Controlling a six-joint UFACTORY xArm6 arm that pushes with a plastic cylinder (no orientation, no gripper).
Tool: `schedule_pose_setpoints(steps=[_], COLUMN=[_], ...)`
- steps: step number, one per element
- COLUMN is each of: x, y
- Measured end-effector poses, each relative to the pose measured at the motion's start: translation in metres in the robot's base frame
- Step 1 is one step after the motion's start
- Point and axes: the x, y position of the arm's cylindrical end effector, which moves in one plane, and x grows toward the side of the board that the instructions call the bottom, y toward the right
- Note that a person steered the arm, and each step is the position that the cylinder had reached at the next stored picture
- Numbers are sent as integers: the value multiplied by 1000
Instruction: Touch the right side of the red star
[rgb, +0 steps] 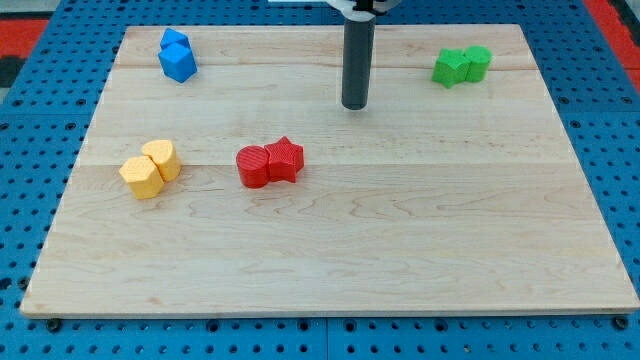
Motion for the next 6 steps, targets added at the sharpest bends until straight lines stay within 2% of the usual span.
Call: schedule_pose_setpoints(steps=[1, 2, 4, 5, 6], x=[33, 109, 118, 90, 84], y=[44, 42, -64, -65, -65])
